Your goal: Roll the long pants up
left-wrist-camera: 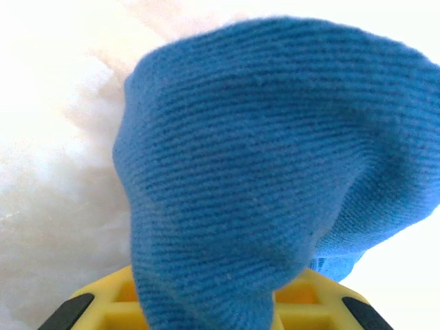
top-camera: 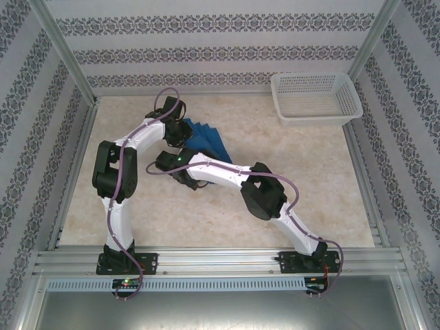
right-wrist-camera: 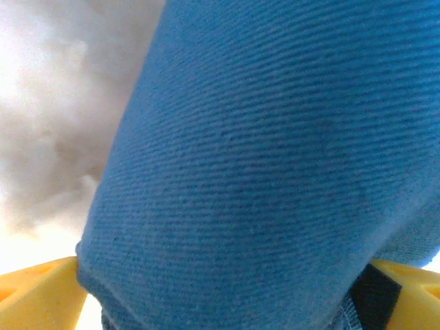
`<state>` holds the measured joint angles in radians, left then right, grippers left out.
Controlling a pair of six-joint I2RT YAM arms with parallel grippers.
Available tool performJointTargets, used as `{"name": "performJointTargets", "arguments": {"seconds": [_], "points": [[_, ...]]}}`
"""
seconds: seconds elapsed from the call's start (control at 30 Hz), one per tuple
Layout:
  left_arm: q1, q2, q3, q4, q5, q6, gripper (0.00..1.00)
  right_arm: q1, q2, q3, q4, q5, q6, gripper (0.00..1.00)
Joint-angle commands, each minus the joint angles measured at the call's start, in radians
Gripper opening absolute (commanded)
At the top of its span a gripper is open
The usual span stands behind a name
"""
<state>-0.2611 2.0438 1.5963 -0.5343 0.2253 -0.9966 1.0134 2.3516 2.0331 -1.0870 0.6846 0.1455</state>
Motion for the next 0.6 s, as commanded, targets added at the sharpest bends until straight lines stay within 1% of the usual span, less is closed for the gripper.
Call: {"name": "performJointTargets", "arguments": {"seconds": [0.0, 0.1, 0.17, 0.23, 0.27, 0.3, 0.33, 0.37, 0.4, 0.47, 0.5, 0.53, 0.57], "points": [[-0.012, -0.061, -0.029, -0.105, 0.067, -0.003, 0.0, -0.054, -0.007, -0.032, 0.121, 0.145, -0.126, 0.98], [-0.018, -0.074, -0.043, -0.102, 0.077, -0.007, 0.0, -0.071, -0.006, -0.031, 0.201, 0.176, -0.21, 0.98], [-0.023, -0.081, -0.049, -0.103, 0.083, -0.008, 0.0, -0.087, 0.015, 0.0, 0.211, 0.173, -0.248, 0.96], [-0.024, -0.088, -0.056, -0.099, 0.095, -0.01, 0.0, -0.104, 0.04, 0.029, 0.197, 0.15, -0.263, 0.92], [-0.026, -0.091, -0.058, -0.097, 0.097, -0.01, 0.0, -0.112, 0.047, 0.034, 0.197, 0.124, -0.271, 0.87], [-0.026, -0.092, -0.061, -0.1, 0.099, -0.009, 0.0, -0.118, 0.049, 0.032, 0.197, 0.096, -0.273, 0.77], [-0.026, -0.095, -0.063, -0.094, 0.104, -0.01, 0.0, -0.126, 0.05, 0.026, 0.199, 0.059, -0.273, 0.54], [-0.027, -0.097, -0.065, -0.089, 0.109, -0.007, 0.0, -0.135, 0.049, 0.021, 0.193, 0.019, -0.271, 0.35], [-0.027, -0.1, -0.065, -0.084, 0.112, -0.005, 0.0, -0.141, 0.048, 0.018, 0.186, -0.01, -0.263, 0.25], [-0.026, -0.099, -0.05, -0.088, 0.117, 0.008, 0.0, -0.152, 0.038, -0.004, 0.185, -0.068, -0.255, 0.07], [-0.027, -0.099, -0.042, -0.093, 0.118, 0.014, 0.05, -0.156, 0.031, -0.014, 0.182, -0.098, -0.252, 0.0], [-0.027, -0.099, -0.03, -0.095, 0.115, 0.023, 0.26, -0.163, 0.021, -0.027, 0.178, -0.134, -0.239, 0.0], [-0.026, -0.099, -0.014, -0.101, 0.111, 0.033, 0.54, -0.171, 0.007, -0.044, 0.174, -0.171, -0.222, 0.0]]}}
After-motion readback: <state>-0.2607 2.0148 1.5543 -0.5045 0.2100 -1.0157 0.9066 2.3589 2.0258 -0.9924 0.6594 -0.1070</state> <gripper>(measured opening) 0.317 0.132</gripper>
